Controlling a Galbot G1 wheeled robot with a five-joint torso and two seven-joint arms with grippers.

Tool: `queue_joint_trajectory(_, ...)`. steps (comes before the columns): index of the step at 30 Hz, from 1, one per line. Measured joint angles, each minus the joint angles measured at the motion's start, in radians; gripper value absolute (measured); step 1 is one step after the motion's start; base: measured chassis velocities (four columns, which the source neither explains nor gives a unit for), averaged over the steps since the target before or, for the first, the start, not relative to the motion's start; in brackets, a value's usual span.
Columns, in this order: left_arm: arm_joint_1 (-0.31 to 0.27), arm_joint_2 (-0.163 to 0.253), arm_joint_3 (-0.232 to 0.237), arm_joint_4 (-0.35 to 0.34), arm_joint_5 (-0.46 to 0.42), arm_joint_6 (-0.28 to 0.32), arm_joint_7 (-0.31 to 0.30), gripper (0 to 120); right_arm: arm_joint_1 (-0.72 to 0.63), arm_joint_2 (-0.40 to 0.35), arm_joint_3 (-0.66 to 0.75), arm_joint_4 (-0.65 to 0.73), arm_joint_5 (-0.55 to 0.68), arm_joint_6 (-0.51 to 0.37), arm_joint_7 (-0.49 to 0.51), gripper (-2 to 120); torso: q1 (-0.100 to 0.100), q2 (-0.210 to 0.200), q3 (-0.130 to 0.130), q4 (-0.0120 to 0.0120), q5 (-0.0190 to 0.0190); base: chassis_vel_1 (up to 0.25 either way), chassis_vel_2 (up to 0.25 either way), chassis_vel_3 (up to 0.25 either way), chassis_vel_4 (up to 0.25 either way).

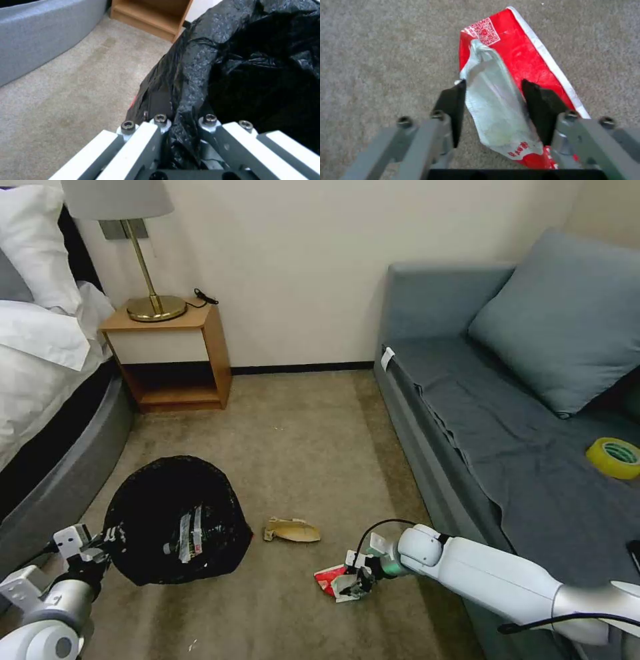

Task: Pick up the trash bin, then pick up the garbage on the floor and place it into the trash bin.

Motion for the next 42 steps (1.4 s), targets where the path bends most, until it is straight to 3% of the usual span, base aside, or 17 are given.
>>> queue_joint_trajectory(11,-0.007,-0.009,0.015,-0.009,0.008,0.008,-0.004,4,-0.040,-0.018,0.053,0.028,-0.006,0.002,0.033,0,0.000,0.000,0.000,-0.0001,0.0000,0.000,0.000,0.000,0.000)
queue_joint_trajectory(22,-0.016,-0.013,0.038,0.002,0.016,0.008,-0.006,4,-0.056,-0.027,0.103,0.063,0.011,-0.011,0.073,0,0.000,0.000,0.000,0.0000,0.0001,0.000,0.000,0.000,0.000)
queue_joint_trajectory(42,-0.029,-0.060,0.082,-0.010,0.098,0.018,-0.020,4,-0.177,-0.074,0.454,0.281,0.031,0.049,0.121,0,0.000,0.000,0.000,0.0000,-0.0001,0.000,0.000,0.000,0.000)
